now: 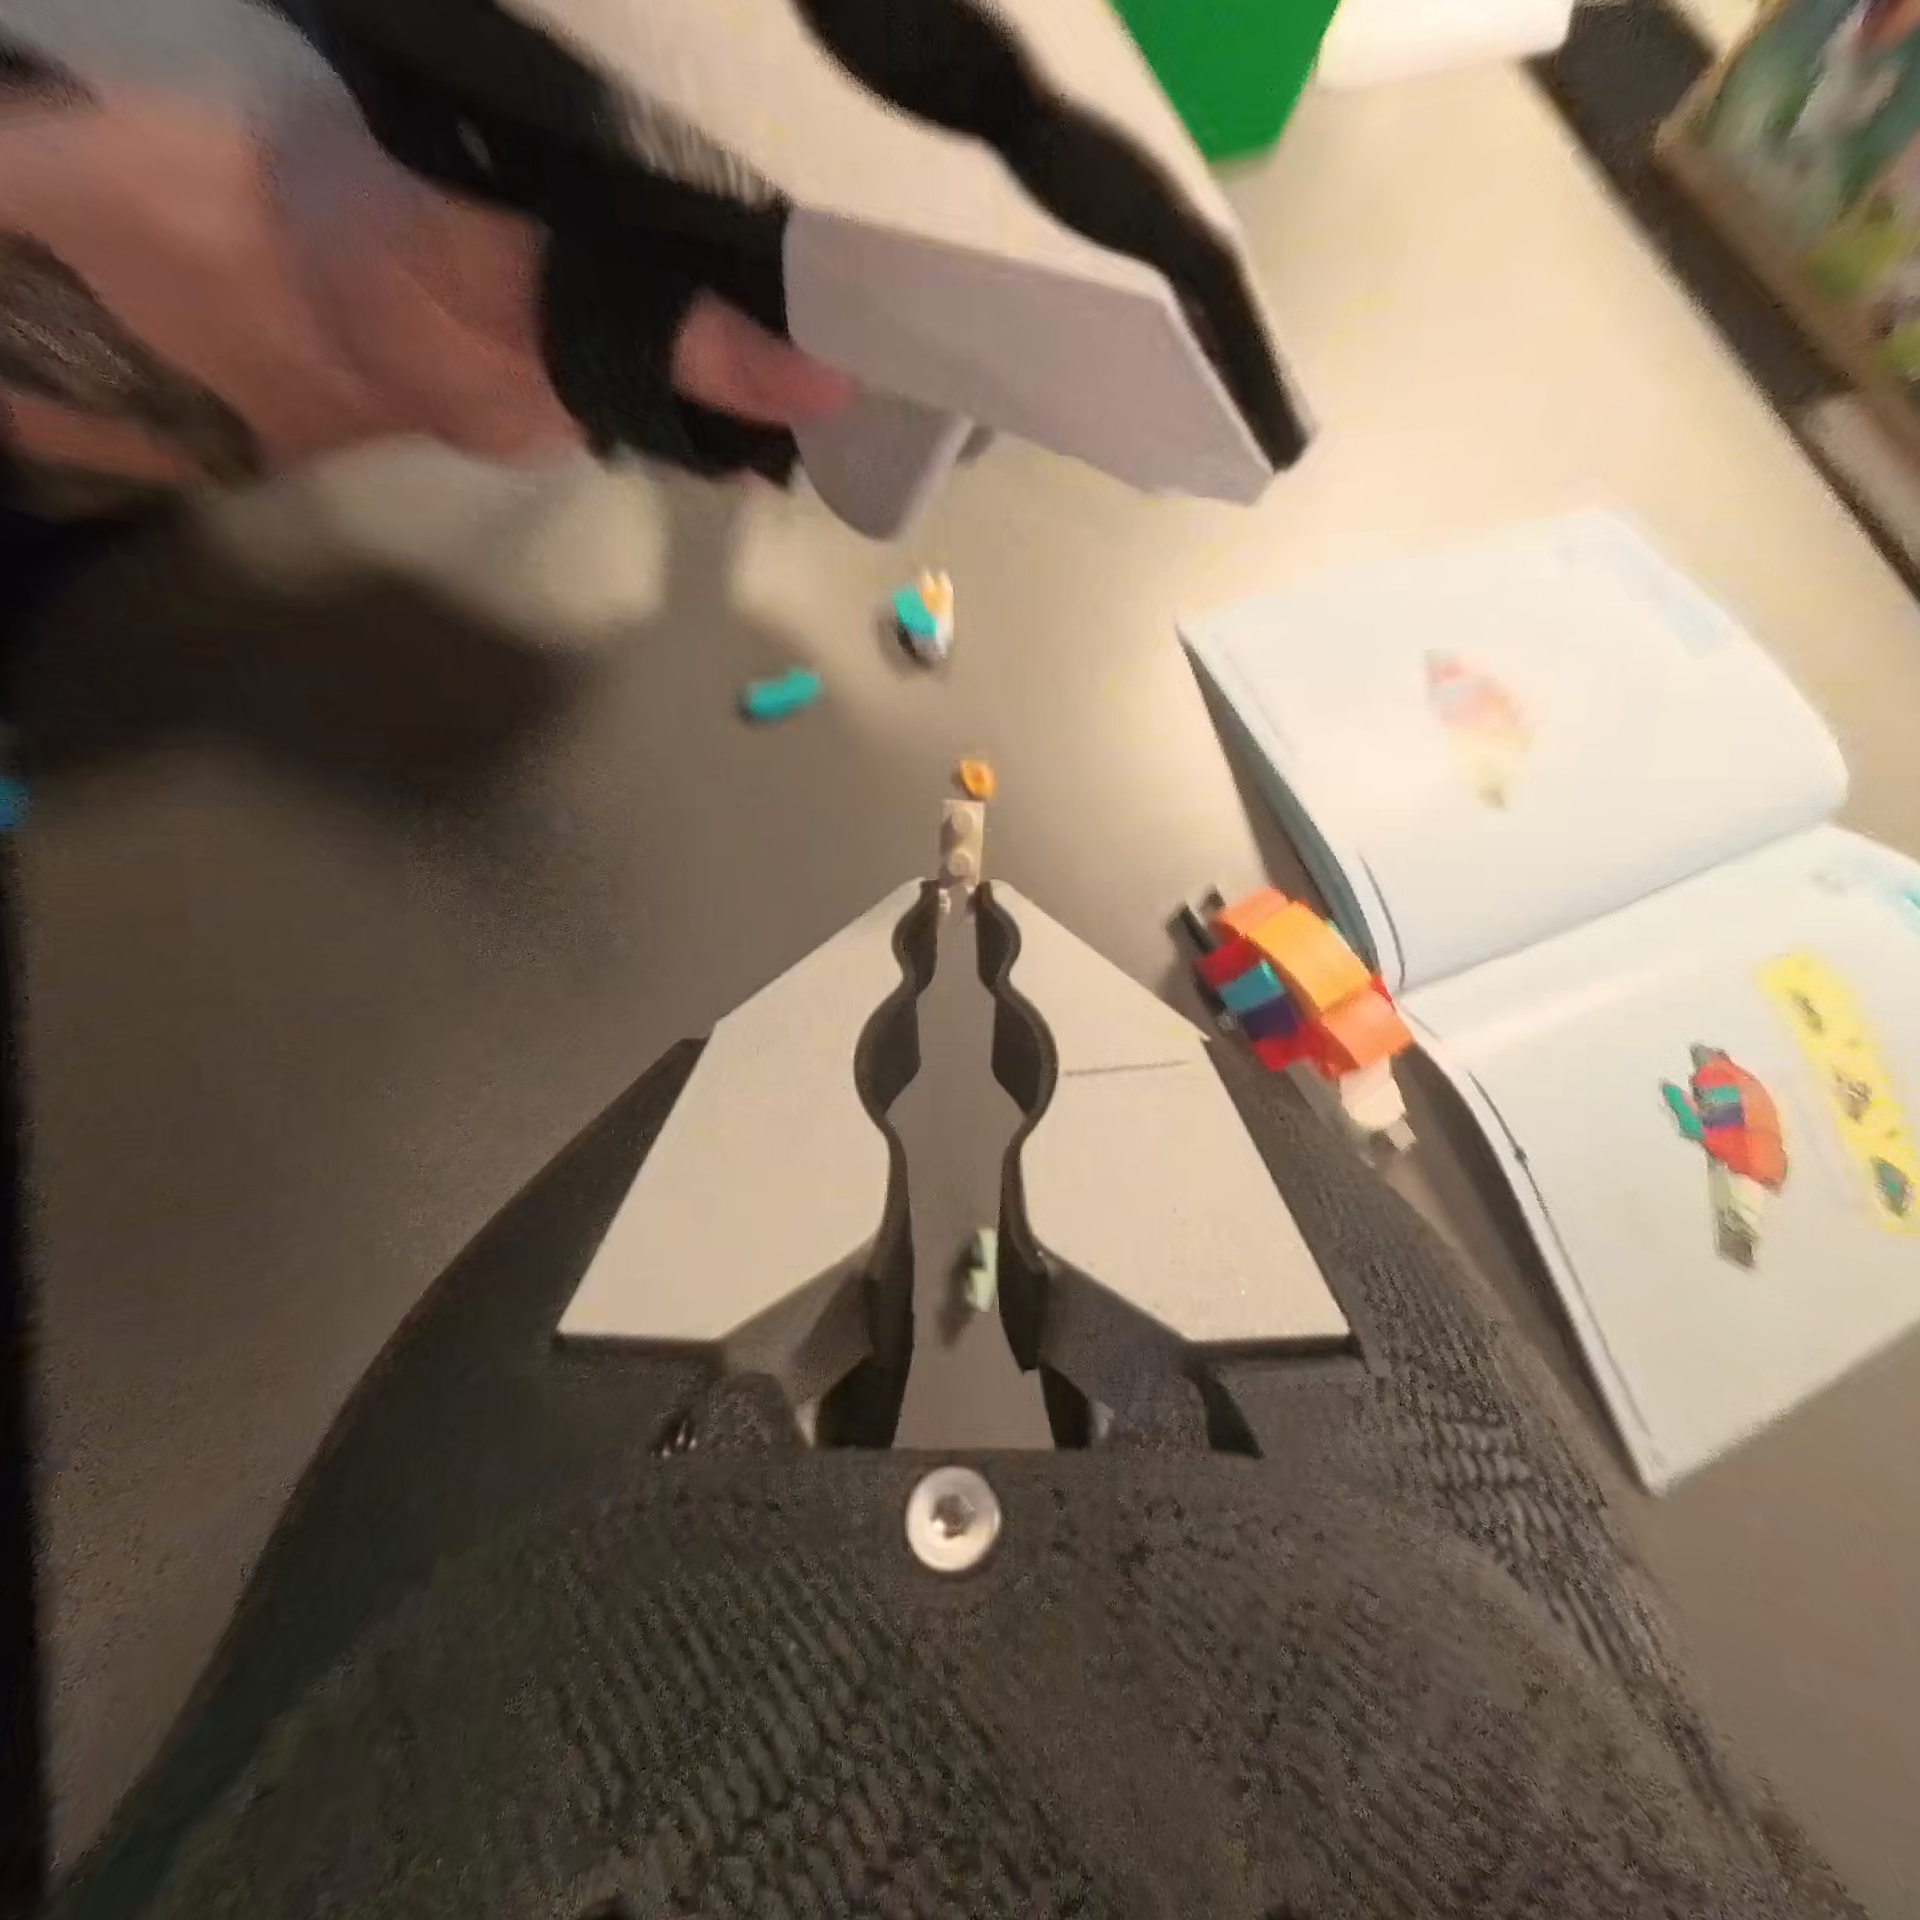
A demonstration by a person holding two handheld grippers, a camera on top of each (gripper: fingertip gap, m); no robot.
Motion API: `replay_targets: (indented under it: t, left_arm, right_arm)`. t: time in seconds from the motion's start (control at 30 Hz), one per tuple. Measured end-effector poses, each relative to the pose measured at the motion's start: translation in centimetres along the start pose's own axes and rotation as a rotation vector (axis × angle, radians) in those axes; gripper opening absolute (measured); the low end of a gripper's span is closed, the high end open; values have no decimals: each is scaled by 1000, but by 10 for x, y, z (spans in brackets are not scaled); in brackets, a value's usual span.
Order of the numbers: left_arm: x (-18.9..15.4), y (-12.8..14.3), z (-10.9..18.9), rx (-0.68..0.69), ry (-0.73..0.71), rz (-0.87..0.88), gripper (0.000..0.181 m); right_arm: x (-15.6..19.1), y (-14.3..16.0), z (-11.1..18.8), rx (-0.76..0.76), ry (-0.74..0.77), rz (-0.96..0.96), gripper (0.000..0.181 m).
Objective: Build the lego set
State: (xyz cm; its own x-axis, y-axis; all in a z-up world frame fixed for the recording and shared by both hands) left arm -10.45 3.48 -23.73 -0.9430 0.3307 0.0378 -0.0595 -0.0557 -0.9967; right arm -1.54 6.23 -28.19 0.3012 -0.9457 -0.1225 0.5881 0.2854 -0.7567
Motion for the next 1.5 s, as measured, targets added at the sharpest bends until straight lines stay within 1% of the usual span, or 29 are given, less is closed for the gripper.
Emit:
replay_targets:
  t: [0.03,0.1,0.13,0.2,0.23,0.27,0.3,0.33,0.37,0.43,0.5,0.53,0.6,0.67,0.73,0.83,0.93,1.1,1.13,1.2,1.23,1.27,1.3,1.33,1.37,1.43,1.5]
  left_arm:
    - [-1,-9,5,-65,4,-29,0]
    - [-12,-24,14,-192,103,-70,0]
    - [-19,-30,19,-259,180,-67,1]
    - [-42,-40,30,-381,423,-22,18]
    - [-50,-43,35,-413,535,22,25]
    - [-57,-44,36,-414,626,68,32]
    - [-62,-42,36,-393,701,102,36]
    - [-66,-39,35,-374,743,122,38]
    - [-70,-36,34,-361,773,124,36]
    - [-79,-31,32,-330,821,103,26]
    - [-85,-29,33,-328,864,108,14]
    - [-86,-29,33,-335,880,130,12]
    - [-84,-30,34,-349,913,181,16]
    - [-81,-31,35,-367,920,213,16]
    - [-79,-31,35,-378,901,193,5]
    - [-80,-30,34,-360,900,185,3]
    - [-81,-25,30,-326,875,168,8]
    - [-81,-21,25,-279,881,179,4]
    - [-78,-19,22,-260,854,181,4]
    - [-71,-13,14,-197,772,178,4]
    - [-67,-8,9,-152,711,167,4]
    - [-63,-2,3,-106,642,147,5]
    - [-61,4,-2,-61,590,123,4]
    - [-60,10,-7,-13,554,99,4]
    - [-61,16,-11,35,531,78,5]
    - [-65,28,-18,129,516,38,5]
    - [-70,38,-22,201,515,-18,5]
  right_arm:
    - [3,-8,8,-92,-50,-34,6]
    - [15,-23,29,-295,-244,-150,6]
    - [20,-30,40,-389,-352,-223,5]
    - [24,-37,59,-528,-519,-339,5]
    - [26,-38,65,-562,-580,-370,5]
    - [28,-38,69,-586,-628,-385,5]
    - [30,-38,72,-605,-668,-394,5]
    - [33,-39,74,-619,-709,-401,5]
    - [35,-40,77,-631,-748,-410,6]
    - [38,-41,80,-648,-810,-433,6]
    - [38,-41,81,-655,-841,-459,5]
    - [38,-40,80,-651,-849,-467,5]
    - [37,-38,79,-639,-857,-472,6]
    - [37,-37,79,-637,-873,-476,6]
    - [37,-36,78,-633,-884,-481,6]
    - [38,-34,77,-620,-902,-480,6]
    - [36,-31,75,-622,-906,-498,6]
    - [32,-23,72,-618,-907,-512,6]
    - [29,-21,70,-619,-869,-513,17]
    - [15,-15,67,-601,-724,-498,38]
    - [4,-9,65,-567,-608,-477,49]
    - [-8,-2,63,-518,-470,-433,54]
    - [-17,5,64,-471,-348,-358,57]
    - [-22,11,66,-438,-265,-275,56]
    - [-24,17,68,-405,-220,-212,56]
    - [-24,31,63,-320,-191,-146,56]
    - [-22,47,53,-243,-199,-109,56]
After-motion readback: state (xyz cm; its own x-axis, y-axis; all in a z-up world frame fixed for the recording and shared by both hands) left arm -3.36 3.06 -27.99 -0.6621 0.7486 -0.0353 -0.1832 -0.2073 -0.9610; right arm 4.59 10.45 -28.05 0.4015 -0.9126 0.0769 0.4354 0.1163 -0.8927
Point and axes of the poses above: each gripper's, where its closed fingertips meet, z back along the fingers, y out of its underside, x = y × z across the jaws, the point moved 5 cm from there along z, back along the fingers
